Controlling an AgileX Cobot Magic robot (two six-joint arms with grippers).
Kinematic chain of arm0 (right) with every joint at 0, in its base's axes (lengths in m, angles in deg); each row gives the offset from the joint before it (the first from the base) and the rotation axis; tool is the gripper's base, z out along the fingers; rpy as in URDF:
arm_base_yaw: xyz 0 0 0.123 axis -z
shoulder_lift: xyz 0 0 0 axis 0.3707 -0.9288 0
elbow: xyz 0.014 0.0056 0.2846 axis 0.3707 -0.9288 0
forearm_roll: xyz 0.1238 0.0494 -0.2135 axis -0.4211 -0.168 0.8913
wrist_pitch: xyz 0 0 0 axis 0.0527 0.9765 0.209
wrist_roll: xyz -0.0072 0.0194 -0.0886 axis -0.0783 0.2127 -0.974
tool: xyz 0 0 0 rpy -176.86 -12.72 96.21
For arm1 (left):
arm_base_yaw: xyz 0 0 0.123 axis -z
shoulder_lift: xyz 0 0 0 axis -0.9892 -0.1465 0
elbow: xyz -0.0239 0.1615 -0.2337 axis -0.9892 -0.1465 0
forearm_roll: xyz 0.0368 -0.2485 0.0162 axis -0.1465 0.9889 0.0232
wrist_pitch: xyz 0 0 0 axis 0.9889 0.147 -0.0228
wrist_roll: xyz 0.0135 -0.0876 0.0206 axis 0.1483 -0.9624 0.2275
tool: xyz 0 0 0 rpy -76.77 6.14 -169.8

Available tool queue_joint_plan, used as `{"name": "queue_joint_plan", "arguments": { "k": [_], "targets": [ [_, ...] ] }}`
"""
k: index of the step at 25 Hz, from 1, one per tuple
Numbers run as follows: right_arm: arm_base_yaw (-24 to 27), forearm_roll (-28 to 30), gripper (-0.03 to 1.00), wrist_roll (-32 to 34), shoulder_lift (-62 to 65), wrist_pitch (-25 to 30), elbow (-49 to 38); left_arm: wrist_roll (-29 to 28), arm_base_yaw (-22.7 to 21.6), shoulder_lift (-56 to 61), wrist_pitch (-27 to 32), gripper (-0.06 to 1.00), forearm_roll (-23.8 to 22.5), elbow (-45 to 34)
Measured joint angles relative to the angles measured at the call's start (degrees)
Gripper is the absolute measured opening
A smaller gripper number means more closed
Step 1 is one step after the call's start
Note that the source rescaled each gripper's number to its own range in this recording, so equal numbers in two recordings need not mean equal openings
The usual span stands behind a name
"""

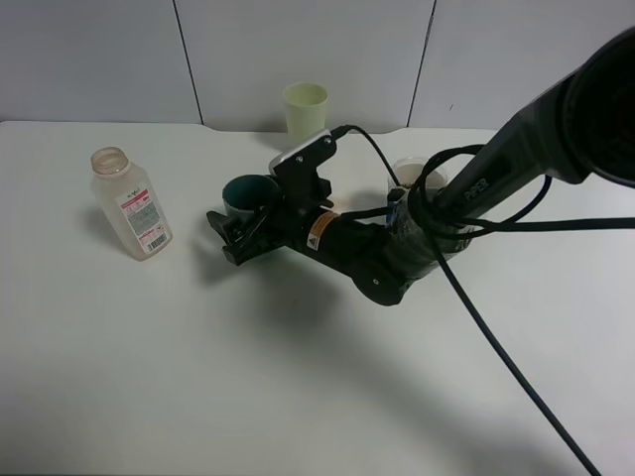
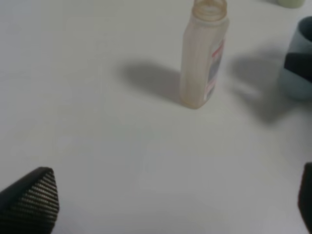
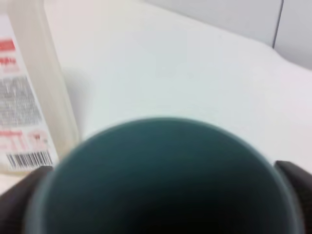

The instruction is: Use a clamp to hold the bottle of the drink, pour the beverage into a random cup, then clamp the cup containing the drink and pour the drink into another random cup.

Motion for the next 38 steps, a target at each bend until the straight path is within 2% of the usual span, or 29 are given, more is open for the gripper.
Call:
{"name": "queue_joint_plan", "arguments": {
  "k": [3, 8, 12, 13, 16, 18, 19, 23, 26, 30, 38],
  "targets": [
    [0.0, 0.0, 0.77, 0.0, 0.8, 1.5, 0.0, 0.0, 0.0, 0.0, 0.0, 1.0, 0.0, 0.0],
    [0.0, 0.0, 0.78, 0.3, 2.0, 3.8, 0.0, 0.0, 0.0, 0.0, 0.0, 1.0, 0.0, 0.0],
    [0.0, 0.0, 0.81, 2.7, 6.4, 10.7, -0.1, 0.0, 0.0, 0.0, 0.0, 1.0, 0.0, 0.0],
    [0.0, 0.0, 0.81, 2.7, 6.4, 10.7, -0.1, 0.0, 0.0, 0.0, 0.0, 1.0, 0.0, 0.0],
    [0.0, 0.0, 0.81, 3.4, 10.8, 17.0, -0.2, 0.0, 0.0, 0.0, 0.0, 1.0, 0.0, 0.0],
    [0.0, 0.0, 0.81, 3.6, 17.1, 24.0, -0.2, 0.0, 0.0, 0.0, 0.0, 1.0, 0.0, 0.0],
    [0.0, 0.0, 0.81, 3.5, 18.9, 25.7, -0.2, 0.0, 0.0, 0.0, 0.0, 1.0, 0.0, 0.0],
    [0.8, -1.9, 0.81, -0.6, 27.2, 33.5, -0.2, 0.0, 0.0, 0.0, 0.0, 1.0, 0.0, 0.0],
    [3.5, -3.2, 0.81, -3.6, 31.4, 38.0, -0.2, 0.0, 0.0, 0.0, 0.0, 1.0, 0.0, 0.0],
    [9.6, -3.6, 0.81, -4.9, 35.1, 44.0, -0.2, 0.0, 0.0, 0.0, 0.0, 1.0, 0.0, 0.0],
    [25.3, -2.6, 0.81, -7.3, 41.7, 54.2, -0.2, 0.0, 0.0, 0.0, 0.0, 1.0, 0.0, 0.0]
  ]
}}
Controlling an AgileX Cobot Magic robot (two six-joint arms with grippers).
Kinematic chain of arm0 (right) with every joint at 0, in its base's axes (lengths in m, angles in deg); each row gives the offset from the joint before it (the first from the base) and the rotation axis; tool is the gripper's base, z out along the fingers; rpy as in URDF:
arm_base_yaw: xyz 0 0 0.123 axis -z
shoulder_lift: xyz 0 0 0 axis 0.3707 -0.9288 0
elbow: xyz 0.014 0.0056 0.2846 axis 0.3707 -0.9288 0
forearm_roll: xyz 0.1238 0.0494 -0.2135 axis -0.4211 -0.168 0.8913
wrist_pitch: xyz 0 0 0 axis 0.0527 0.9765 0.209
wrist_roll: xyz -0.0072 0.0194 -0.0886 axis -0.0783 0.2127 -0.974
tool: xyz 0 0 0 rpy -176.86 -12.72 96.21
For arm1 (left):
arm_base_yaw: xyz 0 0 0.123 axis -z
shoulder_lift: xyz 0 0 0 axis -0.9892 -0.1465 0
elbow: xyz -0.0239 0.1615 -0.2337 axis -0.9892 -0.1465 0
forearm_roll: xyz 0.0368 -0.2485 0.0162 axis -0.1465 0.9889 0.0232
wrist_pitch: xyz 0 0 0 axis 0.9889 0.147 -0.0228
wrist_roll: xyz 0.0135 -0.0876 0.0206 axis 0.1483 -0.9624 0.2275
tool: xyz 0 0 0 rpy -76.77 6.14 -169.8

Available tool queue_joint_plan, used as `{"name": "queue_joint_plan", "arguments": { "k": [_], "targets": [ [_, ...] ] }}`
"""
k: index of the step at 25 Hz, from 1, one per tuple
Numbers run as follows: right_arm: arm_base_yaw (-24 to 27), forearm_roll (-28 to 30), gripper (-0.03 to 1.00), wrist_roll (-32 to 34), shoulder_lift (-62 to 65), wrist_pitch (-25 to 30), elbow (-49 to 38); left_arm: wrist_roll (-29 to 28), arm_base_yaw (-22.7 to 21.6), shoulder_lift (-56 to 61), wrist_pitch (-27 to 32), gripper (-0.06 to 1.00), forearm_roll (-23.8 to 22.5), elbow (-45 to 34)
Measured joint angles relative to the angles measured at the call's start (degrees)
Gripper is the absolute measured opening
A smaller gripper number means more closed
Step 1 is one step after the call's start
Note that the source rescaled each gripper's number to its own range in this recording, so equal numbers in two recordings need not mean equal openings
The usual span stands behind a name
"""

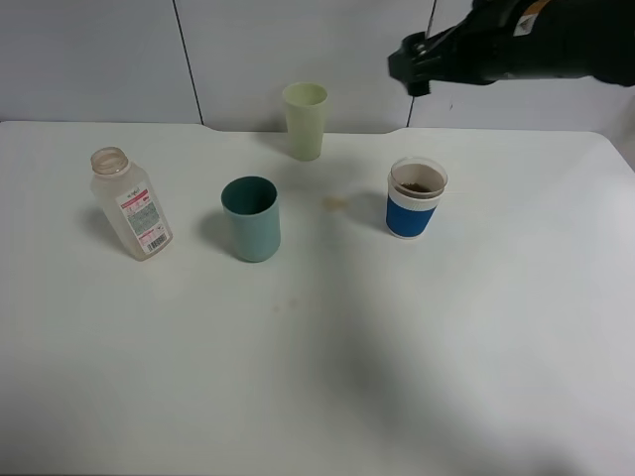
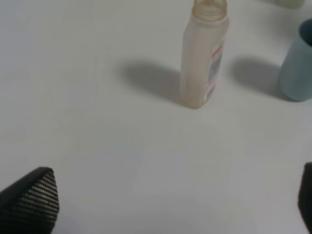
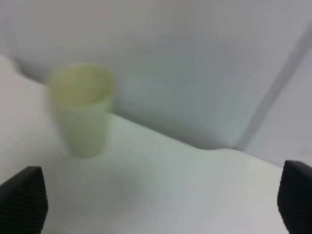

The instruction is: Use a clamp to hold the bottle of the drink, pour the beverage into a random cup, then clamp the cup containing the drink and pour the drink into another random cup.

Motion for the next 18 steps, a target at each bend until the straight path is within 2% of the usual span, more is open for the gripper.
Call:
{"name": "queue_joint_plan", "arguments": {
  "k": [6, 18],
  "targets": [
    [9.2, 0.1, 0.81, -2.0, 8.2, 6.2, 0.0, 0.0, 0.0, 0.0, 0.0, 1.0, 0.0, 0.0],
    [25.8, 0.1, 0.81, -1.6, 29.3, 22.9, 0.0, 0.0, 0.0, 0.0, 0.0, 1.0, 0.0, 0.0]
  ]
}}
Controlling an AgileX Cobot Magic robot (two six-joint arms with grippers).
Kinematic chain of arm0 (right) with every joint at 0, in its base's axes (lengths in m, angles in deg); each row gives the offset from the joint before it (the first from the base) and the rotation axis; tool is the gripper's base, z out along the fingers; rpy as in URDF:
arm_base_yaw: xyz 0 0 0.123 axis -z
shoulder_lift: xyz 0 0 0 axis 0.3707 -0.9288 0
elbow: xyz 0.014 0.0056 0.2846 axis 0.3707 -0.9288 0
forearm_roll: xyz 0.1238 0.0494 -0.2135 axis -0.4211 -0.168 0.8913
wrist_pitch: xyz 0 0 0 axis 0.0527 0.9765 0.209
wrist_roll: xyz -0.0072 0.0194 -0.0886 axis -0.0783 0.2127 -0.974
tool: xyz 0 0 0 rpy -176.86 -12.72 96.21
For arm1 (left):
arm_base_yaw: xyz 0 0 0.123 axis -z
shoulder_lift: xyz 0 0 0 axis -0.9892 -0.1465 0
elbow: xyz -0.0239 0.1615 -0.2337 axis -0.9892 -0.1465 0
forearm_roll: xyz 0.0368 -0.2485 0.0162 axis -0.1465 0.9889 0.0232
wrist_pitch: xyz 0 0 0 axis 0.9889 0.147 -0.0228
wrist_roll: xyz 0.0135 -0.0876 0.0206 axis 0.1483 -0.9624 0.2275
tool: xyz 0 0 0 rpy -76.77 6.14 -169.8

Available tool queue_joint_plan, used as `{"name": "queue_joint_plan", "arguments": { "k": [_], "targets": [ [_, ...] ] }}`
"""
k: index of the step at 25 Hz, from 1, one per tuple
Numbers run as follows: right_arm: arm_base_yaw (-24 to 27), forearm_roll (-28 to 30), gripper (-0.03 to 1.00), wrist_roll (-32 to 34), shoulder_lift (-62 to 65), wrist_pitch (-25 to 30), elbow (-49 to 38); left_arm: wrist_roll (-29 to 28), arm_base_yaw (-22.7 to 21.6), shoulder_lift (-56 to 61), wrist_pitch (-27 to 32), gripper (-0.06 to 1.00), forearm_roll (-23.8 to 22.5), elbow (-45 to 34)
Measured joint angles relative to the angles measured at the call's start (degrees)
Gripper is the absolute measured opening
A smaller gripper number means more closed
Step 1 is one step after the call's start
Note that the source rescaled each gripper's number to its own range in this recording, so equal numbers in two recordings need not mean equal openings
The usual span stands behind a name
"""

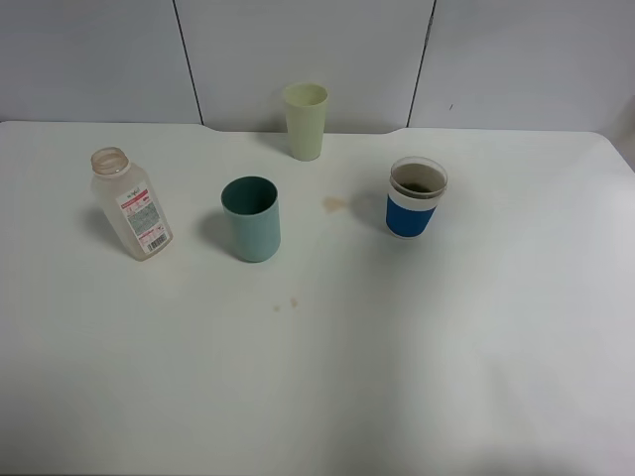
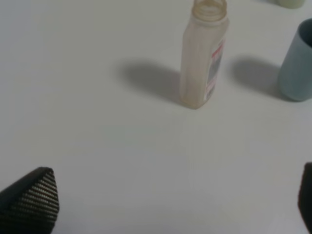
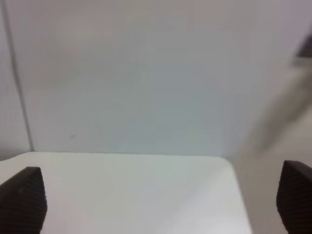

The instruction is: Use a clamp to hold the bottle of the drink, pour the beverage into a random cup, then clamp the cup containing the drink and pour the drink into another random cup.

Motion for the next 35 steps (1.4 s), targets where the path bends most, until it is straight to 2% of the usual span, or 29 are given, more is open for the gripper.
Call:
{"name": "queue_joint_plan", "arguments": {
  "k": [8, 13, 18, 21, 26, 35],
  "targets": [
    [1.4, -0.1, 0.81, 0.0, 15.1, 14.6, 0.0, 0.0, 0.0, 0.0, 0.0, 1.0, 0.0, 0.0],
    [1.4, -1.0, 0.81, 0.0, 23.6, 20.8, 0.0, 0.0, 0.0, 0.0, 0.0, 1.0, 0.0, 0.0],
    [1.4, -2.2, 0.81, 0.0, 30.2, 31.9, 0.0, 0.0, 0.0, 0.0, 0.0, 1.0, 0.0, 0.0],
    [1.0, -2.5, 0.81, 0.0, 32.9, 36.7, 0.0, 0.0, 0.0, 0.0, 0.0, 1.0, 0.0, 0.0],
    [-0.9, -2.6, 0.81, 0.2, 36.7, 38.7, -0.1, 0.0, 0.0, 0.0, 0.0, 1.0, 0.0, 0.0],
    [-1.2, -2.9, 0.81, 0.2, 48.4, 39.1, -12.1, 0.0, 0.0, 0.0, 0.0, 1.0, 0.0, 0.0]
  ]
}}
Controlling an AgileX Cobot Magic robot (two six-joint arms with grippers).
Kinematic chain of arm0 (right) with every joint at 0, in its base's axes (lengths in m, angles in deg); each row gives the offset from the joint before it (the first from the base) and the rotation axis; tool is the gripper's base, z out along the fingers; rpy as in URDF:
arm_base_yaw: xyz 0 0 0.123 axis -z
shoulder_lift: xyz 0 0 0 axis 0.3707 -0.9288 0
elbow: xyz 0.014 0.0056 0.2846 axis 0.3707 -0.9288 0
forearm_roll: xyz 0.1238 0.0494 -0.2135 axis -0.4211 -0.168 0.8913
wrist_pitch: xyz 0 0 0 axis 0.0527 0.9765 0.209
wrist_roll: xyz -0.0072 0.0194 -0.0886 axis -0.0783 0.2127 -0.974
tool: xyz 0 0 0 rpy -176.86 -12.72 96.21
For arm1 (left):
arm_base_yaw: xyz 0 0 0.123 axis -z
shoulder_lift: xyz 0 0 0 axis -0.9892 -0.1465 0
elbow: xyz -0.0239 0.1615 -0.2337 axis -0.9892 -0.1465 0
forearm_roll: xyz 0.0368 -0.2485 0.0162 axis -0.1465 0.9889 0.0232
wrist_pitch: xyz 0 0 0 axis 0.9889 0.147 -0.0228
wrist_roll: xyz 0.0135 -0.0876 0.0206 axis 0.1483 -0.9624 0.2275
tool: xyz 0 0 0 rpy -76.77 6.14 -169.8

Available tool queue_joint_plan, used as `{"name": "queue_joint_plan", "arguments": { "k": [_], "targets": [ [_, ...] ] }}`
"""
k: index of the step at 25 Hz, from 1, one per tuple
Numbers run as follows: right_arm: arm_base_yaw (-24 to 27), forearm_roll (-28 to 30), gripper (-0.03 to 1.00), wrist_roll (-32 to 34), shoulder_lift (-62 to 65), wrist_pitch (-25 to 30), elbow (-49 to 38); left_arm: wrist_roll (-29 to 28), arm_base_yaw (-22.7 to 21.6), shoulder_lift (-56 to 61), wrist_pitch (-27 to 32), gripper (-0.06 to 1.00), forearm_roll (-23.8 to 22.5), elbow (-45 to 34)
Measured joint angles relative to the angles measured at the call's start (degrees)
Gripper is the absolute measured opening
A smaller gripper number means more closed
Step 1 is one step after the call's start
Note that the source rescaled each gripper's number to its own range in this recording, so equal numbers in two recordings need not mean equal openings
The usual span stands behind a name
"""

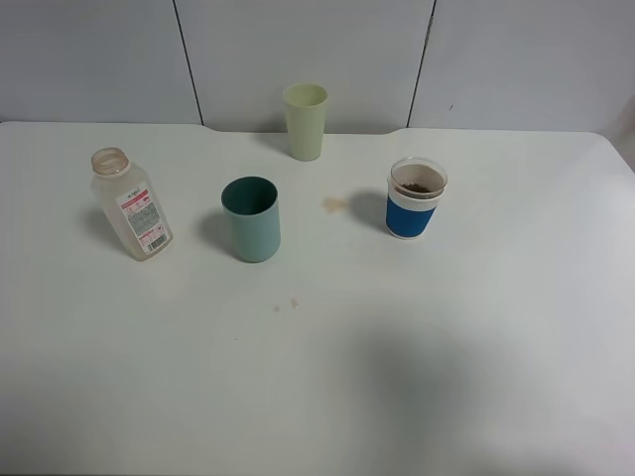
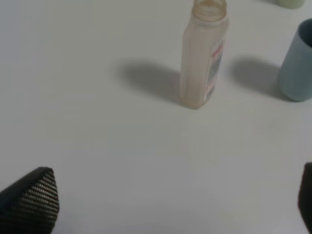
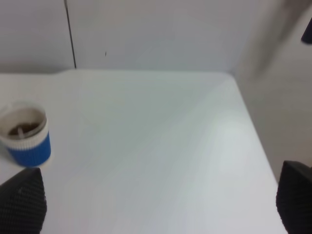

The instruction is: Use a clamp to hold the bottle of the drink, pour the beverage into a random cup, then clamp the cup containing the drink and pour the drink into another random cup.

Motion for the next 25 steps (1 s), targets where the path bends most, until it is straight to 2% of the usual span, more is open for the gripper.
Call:
{"name": "queue_joint_plan", "arguments": {
  "k": [3, 7, 15, 25],
  "targets": [
    [0.0, -0.4, 0.81, 0.0, 5.2, 0.3, -6.1, 0.0, 0.0, 0.0, 0.0, 1.0, 0.0, 0.0],
    [0.0, -2.3, 0.81, -0.3, 8.8, 0.3, -9.8, 0.0, 0.0, 0.0, 0.0, 1.0, 0.0, 0.0],
    [0.0, -3.0, 0.81, -0.4, 9.5, 3.7, -13.0, 0.0, 0.0, 0.0, 0.0, 1.0, 0.0, 0.0],
    [0.0, -1.8, 0.81, 1.4, 9.5, 3.4, -14.5, 0.0, 0.0, 0.0, 0.0, 1.0, 0.0, 0.0]
  ]
}}
